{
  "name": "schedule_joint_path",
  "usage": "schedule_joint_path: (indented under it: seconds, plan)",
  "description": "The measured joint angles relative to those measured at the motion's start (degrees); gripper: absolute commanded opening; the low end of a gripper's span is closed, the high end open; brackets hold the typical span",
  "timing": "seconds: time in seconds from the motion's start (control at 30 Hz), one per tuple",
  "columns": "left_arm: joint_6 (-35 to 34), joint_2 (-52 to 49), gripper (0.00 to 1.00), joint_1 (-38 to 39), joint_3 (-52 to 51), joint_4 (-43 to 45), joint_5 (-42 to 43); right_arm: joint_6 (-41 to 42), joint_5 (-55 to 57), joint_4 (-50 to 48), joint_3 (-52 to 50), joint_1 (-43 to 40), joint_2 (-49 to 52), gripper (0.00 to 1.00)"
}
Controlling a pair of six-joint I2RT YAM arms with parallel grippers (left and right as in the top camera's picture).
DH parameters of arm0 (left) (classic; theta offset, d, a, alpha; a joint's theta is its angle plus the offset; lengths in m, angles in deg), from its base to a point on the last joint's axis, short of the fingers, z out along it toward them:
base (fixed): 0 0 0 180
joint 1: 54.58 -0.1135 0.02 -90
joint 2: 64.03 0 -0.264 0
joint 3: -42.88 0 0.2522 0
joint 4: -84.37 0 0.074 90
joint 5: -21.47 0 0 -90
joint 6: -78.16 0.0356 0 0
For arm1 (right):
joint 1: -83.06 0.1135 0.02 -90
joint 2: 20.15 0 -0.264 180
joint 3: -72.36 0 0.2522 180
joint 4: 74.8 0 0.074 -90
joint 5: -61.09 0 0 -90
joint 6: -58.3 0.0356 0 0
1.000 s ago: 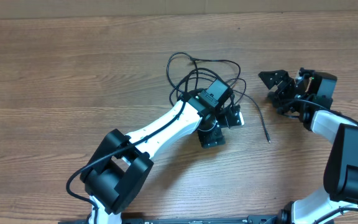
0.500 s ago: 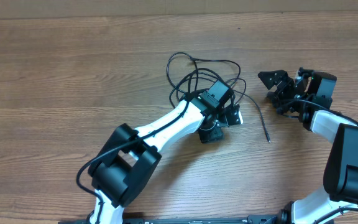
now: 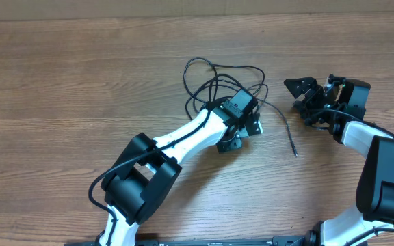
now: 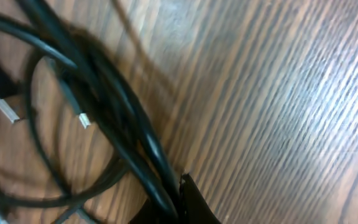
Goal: Untangle cables
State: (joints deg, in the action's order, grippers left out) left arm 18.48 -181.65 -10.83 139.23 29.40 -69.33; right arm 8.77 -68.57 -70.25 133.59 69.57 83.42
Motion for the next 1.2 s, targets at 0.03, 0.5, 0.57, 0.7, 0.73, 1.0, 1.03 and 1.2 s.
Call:
schedule_joint_path:
  seconds: [0.03, 0.5, 0.57, 0.7, 0.73, 1.0, 1.03, 1.2]
  plan:
    - [-0.44, 0.07, 0.04, 0.00, 1.14, -1.46, -0.46, 0.02, 0.02, 0.00, 0.00, 0.00, 0.00, 1.00]
    - [-1.77, 14.73, 0.18, 0.00, 15.67, -7.08, -2.54, 0.00, -1.03, 1.11, 0.00, 0.00, 0.00, 1.00]
    - [-1.73, 15.76, 0.22, -0.24, 15.78, -6.21, -3.17, -0.02, -3.04, 0.22, -0.02, 0.00, 0.00, 1.00]
    - [-1.81, 15.80, 0.45, -1.09, 15.82, -6.38, -3.98, 0.02, -7.32, -1.95, -0.02, 0.00, 0.00, 1.00]
    - [-1.79, 15.80, 0.54, -1.18, 15.82, -6.80, -3.91, -0.02, -7.89, -2.01, -0.02, 0.00, 0.00, 1.00]
    - [-1.66, 12.37, 0.72, -1.46, 15.82, -12.31, 2.56, -0.26, -9.92, -2.08, -0.02, 0.00, 0.00, 1.00]
    - [-1.66, 11.19, 0.73, -1.46, 15.82, -13.14, 4.28, -0.44, -9.90, -2.05, -0.02, 0.00, 0.00, 1.00]
    - [-1.68, 6.19, 0.65, -1.36, 15.80, -15.02, 11.21, -0.85, -9.79, -1.79, -0.02, 0.00, 0.00, 1.00]
